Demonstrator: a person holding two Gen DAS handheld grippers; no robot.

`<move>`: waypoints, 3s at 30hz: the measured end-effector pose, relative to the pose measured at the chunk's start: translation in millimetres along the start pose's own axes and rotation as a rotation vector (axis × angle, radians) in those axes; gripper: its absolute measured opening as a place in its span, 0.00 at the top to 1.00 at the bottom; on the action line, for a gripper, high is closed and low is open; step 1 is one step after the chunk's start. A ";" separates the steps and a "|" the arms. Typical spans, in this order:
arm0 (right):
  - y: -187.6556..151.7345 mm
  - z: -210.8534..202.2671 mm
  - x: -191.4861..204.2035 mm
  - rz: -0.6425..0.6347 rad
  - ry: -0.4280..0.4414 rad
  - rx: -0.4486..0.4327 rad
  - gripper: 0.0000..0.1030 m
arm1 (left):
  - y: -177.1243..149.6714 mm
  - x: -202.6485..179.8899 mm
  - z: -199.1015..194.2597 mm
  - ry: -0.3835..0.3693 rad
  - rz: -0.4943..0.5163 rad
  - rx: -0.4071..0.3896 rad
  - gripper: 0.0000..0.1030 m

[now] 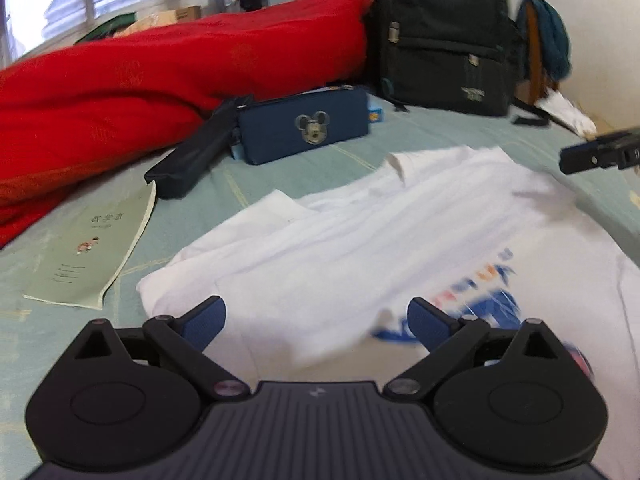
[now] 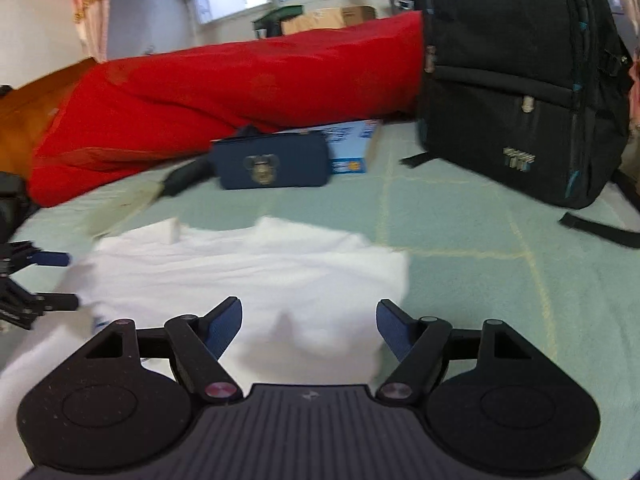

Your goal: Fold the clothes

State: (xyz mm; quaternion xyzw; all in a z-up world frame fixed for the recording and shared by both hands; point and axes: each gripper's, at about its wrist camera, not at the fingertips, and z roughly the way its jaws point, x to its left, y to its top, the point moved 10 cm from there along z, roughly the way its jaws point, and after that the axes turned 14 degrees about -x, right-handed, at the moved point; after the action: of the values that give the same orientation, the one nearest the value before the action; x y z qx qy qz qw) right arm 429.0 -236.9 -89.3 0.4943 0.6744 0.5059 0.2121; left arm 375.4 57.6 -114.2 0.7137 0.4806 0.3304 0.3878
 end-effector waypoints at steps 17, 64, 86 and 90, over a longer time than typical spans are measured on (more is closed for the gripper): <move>-97.3 -63.2 49.5 -0.226 -0.036 0.111 0.11 | -98.4 -48.5 -104.1 -0.077 -0.096 0.024 0.02; -171.8 -137.5 135.8 -0.169 -0.081 -0.014 0.00 | -154.7 -134.3 -204.4 0.110 -0.002 0.082 0.01; -176.2 -154.3 136.2 -0.180 -0.111 -0.037 0.00 | -146.4 -127.3 -222.5 0.075 -0.112 0.034 0.01; -171.2 -163.0 138.7 -0.173 -0.139 -0.031 0.00 | -136.5 -131.5 -224.2 0.059 -0.063 -0.004 0.01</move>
State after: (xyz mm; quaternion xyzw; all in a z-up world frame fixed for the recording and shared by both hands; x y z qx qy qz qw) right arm 165.0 -191.6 -147.4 0.4650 0.6903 0.4603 0.3088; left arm 85.4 18.9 -138.3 0.6873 0.5135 0.3401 0.3850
